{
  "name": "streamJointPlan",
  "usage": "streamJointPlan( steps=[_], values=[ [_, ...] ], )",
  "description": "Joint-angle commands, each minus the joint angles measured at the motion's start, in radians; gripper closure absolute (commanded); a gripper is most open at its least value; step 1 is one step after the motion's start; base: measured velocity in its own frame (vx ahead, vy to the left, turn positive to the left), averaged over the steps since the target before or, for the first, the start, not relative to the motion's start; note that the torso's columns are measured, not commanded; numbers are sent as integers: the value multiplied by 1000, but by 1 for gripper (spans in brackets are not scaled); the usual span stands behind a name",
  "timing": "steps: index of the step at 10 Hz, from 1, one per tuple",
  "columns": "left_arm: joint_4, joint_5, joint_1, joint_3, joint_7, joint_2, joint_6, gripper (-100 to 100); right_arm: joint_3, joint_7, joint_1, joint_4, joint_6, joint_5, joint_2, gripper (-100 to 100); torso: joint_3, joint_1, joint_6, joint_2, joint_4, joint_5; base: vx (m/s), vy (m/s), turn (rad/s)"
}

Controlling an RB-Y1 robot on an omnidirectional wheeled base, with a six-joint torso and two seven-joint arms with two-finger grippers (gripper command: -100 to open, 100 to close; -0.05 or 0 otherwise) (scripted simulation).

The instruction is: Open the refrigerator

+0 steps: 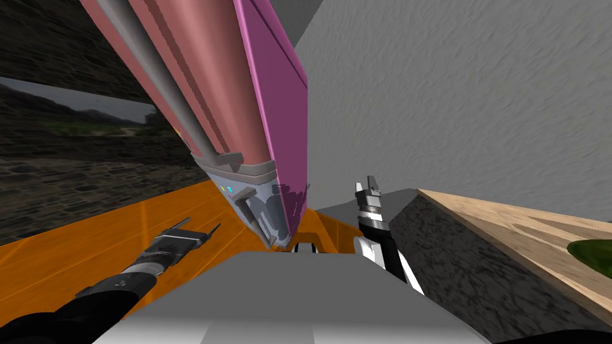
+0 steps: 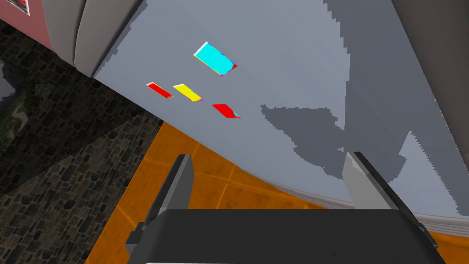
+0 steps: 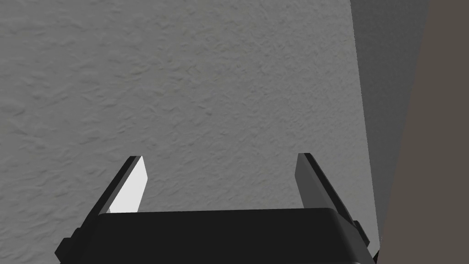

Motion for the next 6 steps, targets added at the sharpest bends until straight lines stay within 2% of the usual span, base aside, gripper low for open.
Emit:
streamJointPlan(
  steps=[1,3,6],
  values=[
    [-21,27,11,47,24,10,21,-100,0,0,0,0,0,0,0,0,0,0,0,0,0,0,66,-134,26],
    [-66,54,27,87,43,23,32,-100,0,0,0,0,0,0,0,0,0,1,0,-1,0,0,107,-130,21],
    [-127,70,36,111,54,31,39,-100,0,0,0,0,0,0,0,0,0,0,0,1,0,0,73,-118,14]
  ],
)
